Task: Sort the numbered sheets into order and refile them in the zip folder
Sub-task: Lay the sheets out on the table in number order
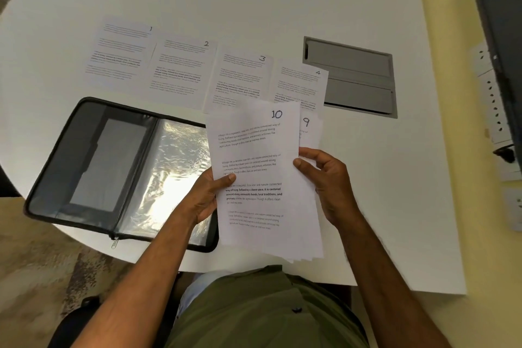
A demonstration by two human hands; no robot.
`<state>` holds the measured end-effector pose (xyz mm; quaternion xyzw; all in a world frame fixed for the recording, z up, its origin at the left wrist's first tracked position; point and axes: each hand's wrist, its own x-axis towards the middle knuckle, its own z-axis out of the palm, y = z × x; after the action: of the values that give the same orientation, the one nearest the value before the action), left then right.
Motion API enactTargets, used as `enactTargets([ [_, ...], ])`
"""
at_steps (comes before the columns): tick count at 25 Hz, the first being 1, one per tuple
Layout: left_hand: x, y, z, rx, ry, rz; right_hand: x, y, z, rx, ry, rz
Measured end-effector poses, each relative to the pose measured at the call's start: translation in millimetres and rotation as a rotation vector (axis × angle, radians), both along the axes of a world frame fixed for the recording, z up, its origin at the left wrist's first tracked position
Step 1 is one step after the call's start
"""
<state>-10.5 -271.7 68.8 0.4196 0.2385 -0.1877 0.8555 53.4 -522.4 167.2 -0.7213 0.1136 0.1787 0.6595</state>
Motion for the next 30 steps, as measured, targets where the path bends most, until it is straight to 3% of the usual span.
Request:
enactTargets([
  [10,-5.4,-1.8,2.9,-0.213,0.066,0.016,-1.9,15.4,5.9,0.192,0.135,0.007],
  [15,-8.6,-3.3,3.8,-0.25,0.083,0.027,-0.2,14.5,5.6,0.09,0.079,0.014],
  [23,-3.4,3.9,0.4,-0.113,0.044,0.053,2.2,6.5,2.8,-0.119,-0.04,0.118],
  [30,-3.7,2.1,8.1,-0.058,0.049,0.036,-3.0,7.5,2.2,-0.269,-0.261,0.167],
])
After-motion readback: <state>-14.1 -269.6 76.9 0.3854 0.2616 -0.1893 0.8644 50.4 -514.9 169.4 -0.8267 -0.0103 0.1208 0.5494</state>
